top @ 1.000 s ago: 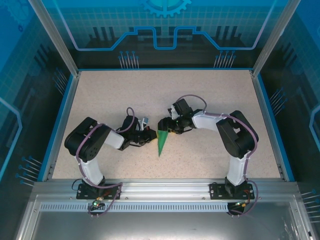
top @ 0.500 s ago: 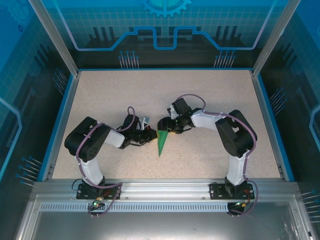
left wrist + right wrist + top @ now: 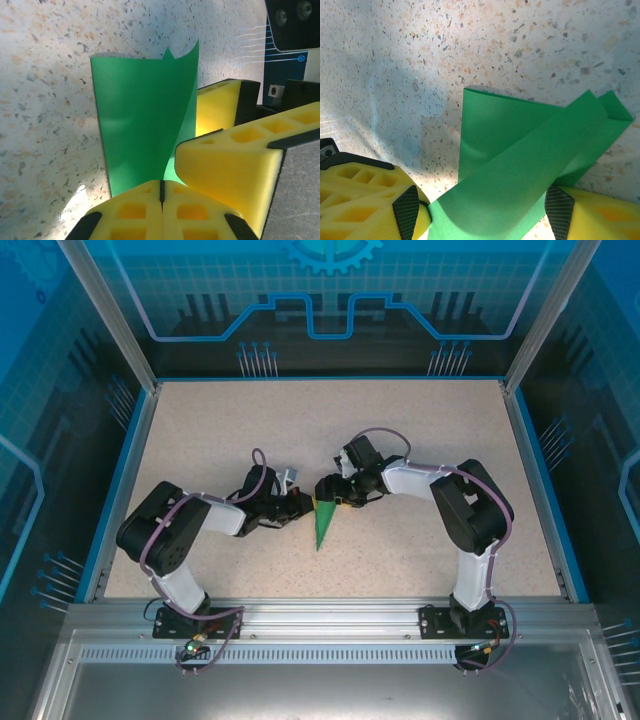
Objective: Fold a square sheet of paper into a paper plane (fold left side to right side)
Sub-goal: Fold the wing for the fifth time at the center of the table.
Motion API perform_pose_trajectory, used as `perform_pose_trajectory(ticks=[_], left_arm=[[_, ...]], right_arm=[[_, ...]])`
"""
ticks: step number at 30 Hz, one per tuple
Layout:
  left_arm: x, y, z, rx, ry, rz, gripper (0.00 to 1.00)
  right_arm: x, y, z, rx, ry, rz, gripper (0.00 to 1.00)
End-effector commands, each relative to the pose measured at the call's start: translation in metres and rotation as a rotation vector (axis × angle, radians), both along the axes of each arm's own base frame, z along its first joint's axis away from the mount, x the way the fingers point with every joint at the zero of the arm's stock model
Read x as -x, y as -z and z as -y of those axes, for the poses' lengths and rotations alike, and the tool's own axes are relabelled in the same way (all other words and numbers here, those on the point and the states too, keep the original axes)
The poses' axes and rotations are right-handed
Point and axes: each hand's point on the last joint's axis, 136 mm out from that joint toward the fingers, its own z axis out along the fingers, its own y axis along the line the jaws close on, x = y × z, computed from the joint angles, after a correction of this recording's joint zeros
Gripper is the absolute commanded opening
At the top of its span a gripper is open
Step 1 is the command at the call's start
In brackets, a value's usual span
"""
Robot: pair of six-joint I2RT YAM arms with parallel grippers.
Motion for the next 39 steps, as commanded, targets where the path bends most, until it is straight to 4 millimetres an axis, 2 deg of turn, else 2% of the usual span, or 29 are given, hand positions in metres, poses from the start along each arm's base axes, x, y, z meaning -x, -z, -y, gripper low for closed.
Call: perform_pose_trajectory(ticks=[1,7,14,26,35,39], left_arm=[[-0.004,0.001,-0.003,-0.032,0.000,0.017,0.00],[-0.007,0.015,-0.002,-0.043,-0.003,-0.009,0.00],[-0.013,0.019,0.001,-0.046,0.003,-0.011,0.00],[-0.007,0.030,-0.003,-0.071,0.001,-0.036,0.00],[0.004,0.051,-0.009,-0.099,-0.003,-0.083,0.00],[0.005,0.055,-0.011,-0.109,-0.004,-0.092,0.00]], right_arm=[[0.012,0.025,0.010,0.084,-0.006,-0.059,0.72],[0.013,0.024,0.010,0.082,-0.009,-0.059,0.72],[0.014,0.026,0.009,0.084,-0.016,-0.066,0.72],[0.014,0.023,0.009,0.082,-0.022,-0.057,0.72],[0.005,-0.004,0.001,0.018,-0.034,0.009,0.73],[0.001,-0.023,0.007,0.013,-0.019,0.054,0.74]])
